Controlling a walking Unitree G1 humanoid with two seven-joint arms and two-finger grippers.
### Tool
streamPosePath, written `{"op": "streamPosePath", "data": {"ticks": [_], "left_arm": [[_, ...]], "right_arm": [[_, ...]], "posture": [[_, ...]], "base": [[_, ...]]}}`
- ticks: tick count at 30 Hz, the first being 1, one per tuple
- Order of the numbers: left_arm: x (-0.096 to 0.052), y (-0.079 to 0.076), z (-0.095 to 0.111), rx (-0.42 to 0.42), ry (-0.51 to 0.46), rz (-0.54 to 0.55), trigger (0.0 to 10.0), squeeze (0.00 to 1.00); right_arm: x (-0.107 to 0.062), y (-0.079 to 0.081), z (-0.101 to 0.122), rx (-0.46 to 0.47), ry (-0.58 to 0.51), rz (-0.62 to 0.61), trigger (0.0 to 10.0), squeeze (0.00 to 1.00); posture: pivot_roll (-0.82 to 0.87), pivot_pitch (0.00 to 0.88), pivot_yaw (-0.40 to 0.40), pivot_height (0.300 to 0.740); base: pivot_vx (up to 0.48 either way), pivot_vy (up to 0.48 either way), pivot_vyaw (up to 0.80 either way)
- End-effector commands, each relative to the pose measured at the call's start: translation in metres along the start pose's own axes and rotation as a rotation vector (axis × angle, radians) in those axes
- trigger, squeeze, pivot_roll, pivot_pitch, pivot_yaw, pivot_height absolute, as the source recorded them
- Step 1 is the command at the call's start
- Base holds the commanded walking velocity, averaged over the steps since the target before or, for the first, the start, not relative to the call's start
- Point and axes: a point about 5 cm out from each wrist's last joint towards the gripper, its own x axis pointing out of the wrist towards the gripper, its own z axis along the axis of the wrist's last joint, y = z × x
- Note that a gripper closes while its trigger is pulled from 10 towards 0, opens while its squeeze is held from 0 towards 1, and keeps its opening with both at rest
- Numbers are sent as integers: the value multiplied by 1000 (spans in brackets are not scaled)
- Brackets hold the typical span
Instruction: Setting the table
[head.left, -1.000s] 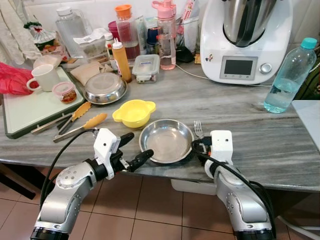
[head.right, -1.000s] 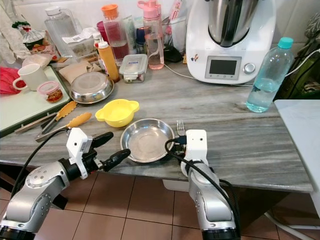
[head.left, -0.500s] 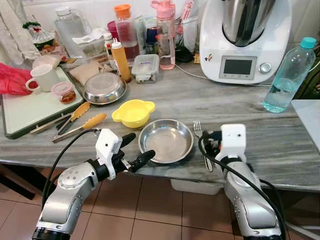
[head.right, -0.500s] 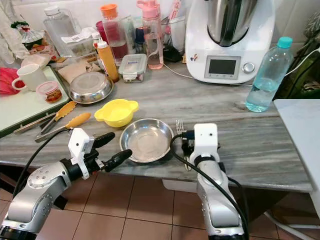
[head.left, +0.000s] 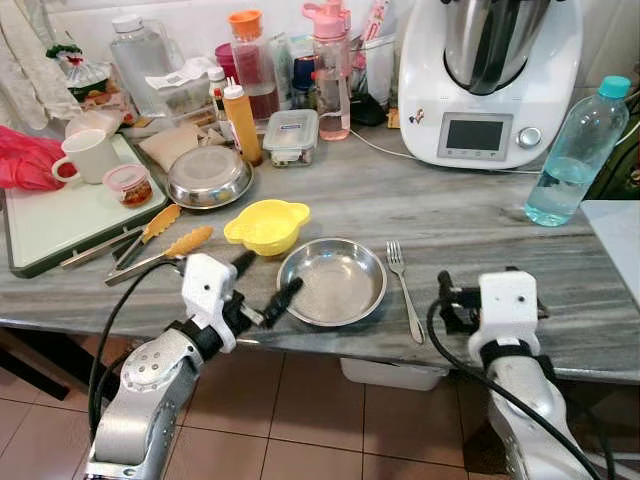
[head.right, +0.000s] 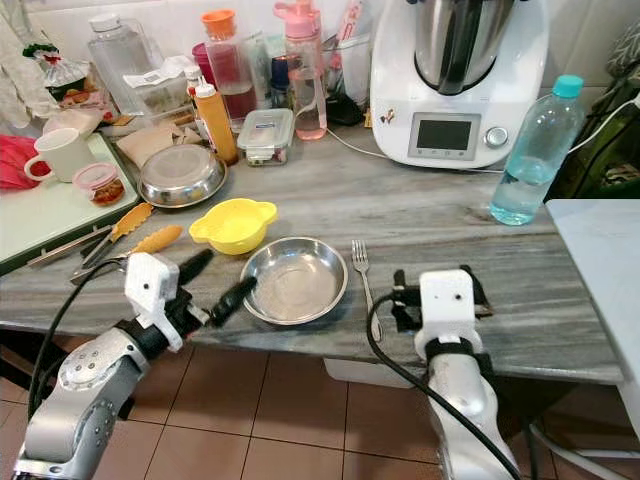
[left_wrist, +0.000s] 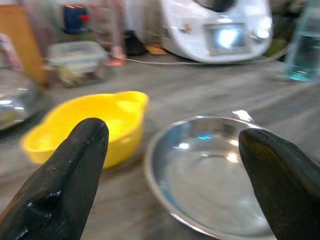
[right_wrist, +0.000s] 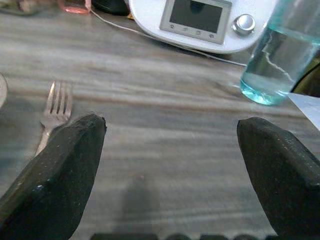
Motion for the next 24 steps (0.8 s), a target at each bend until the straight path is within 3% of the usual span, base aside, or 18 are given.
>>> {"op": "streamPosePath", "data": {"ticks": [1,3,6,10,24], "left_arm": [[-6,9,4,57,-17,118,10000,0],[-7,10,4,80,-24,153,10000,0],[-16,19,8,180,-44,307,10000,0],[-20,26,3,187,-18,385,10000,0],[-49,32,-17,263,85,422,10000,0]], "right_arm": [[-2,-1,9,11,-45,3,10000,1000],[-2,-1,9,11,-44,6,10000,1000],[-1,3,12,21,-64,40,10000,1000],[3,6,14,20,-77,65,10000,1000],[5,2,11,22,-59,54,10000,1000]], "posture": [[-105,12,75,740],[-104,11,73,740],[-94,10,63,740],[-84,4,51,740],[-80,16,49,740]], "base": [[0,0,0],[0,0,0],[0,0,0],[0,0,0],[0,0,0]]}}
